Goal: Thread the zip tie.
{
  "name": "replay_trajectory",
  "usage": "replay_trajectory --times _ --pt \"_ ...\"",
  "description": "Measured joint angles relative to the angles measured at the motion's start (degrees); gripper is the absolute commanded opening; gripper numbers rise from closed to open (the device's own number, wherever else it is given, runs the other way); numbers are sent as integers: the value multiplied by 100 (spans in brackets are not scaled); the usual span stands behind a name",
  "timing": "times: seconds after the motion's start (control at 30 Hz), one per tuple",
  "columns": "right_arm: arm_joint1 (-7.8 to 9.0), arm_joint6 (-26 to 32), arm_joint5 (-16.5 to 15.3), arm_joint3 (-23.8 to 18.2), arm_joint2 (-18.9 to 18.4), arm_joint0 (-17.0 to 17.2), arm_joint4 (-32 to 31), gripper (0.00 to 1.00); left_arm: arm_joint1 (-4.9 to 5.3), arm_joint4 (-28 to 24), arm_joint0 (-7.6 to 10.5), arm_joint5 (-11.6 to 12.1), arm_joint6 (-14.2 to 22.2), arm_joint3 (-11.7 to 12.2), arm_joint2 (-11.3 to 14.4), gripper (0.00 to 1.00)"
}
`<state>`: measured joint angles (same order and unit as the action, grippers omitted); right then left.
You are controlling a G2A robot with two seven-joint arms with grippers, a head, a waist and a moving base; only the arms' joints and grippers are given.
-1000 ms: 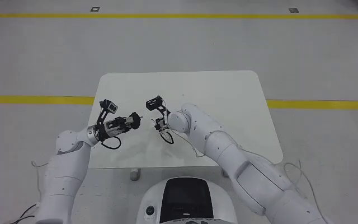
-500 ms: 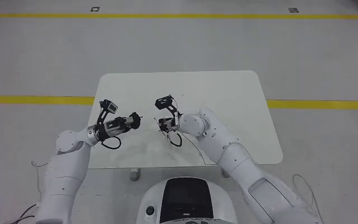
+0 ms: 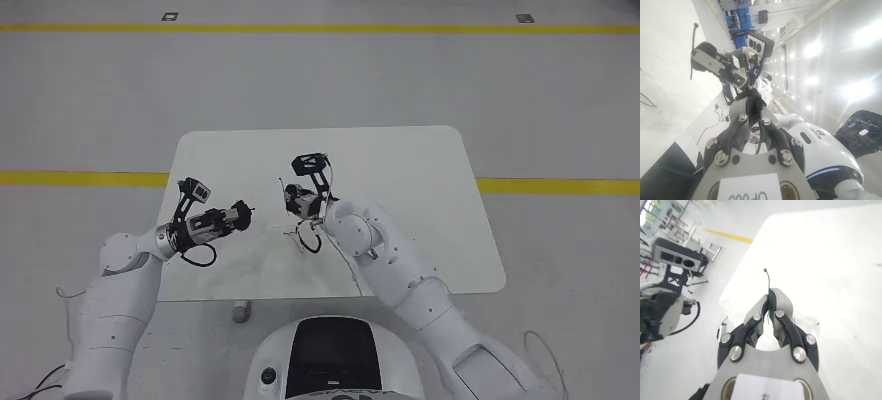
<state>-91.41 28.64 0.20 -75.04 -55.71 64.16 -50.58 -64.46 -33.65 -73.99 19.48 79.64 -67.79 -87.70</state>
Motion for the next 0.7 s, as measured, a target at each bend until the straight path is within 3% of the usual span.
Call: replay_trajectory --times 0.1,0.23,0.4,0.7 --pt "31 -589 241 -565 42 446 -289 0 0 0 0 0 0 0 0 0" --pt "38 -1277 356 -956 149 807 -510 0 0 0 0 0 0 0 0 0" --pt "29 -1713 284 -853 411 842 -1039 0 0 0 0 0 0 0 0 0" --pt "30 -1720 301 -868 391 849 -987 0 0 0 0 0 0 0 0 0"
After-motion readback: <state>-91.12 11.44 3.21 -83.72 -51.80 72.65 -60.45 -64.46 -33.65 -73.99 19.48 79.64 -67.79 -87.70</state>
